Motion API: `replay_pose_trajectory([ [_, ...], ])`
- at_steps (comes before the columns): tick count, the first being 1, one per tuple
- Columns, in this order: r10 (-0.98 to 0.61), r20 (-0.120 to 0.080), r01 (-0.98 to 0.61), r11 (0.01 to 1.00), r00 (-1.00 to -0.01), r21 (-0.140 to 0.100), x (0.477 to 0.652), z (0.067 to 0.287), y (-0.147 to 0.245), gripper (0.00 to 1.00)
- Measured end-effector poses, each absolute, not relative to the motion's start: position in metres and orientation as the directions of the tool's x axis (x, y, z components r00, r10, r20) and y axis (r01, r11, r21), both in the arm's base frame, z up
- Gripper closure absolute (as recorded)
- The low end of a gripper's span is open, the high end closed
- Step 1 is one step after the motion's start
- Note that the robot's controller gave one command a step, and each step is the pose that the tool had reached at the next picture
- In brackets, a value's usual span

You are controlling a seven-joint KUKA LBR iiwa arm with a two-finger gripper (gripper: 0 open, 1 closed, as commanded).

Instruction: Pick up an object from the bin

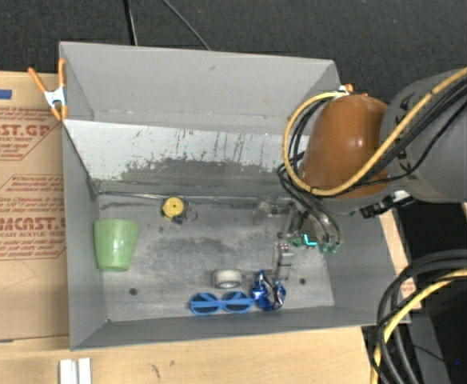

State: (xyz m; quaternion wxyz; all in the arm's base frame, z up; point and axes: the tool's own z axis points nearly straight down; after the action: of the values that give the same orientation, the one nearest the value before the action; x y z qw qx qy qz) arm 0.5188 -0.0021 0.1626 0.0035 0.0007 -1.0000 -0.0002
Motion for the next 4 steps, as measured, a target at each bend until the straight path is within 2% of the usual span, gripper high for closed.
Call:
replay_pose_trajectory([
  [1, -0.332, -0.013, -0.332, 0.943, -0.943, -0.002, 0.485, 0.071, 0.011, 0.0],
  [2, -0.28, -0.003, -0.28, 0.96, -0.96, -0.002, 0.485, 0.101, -0.029, 0.0],
  [3, -0.362, -0.001, -0.362, 0.932, -0.932, 0.002, 0.484, 0.1, 0.023, 0.0],
  [4, -0.447, -0.015, -0.447, 0.894, -0.894, -0.005, 0.484, 0.072, 0.033, 0.0],
])
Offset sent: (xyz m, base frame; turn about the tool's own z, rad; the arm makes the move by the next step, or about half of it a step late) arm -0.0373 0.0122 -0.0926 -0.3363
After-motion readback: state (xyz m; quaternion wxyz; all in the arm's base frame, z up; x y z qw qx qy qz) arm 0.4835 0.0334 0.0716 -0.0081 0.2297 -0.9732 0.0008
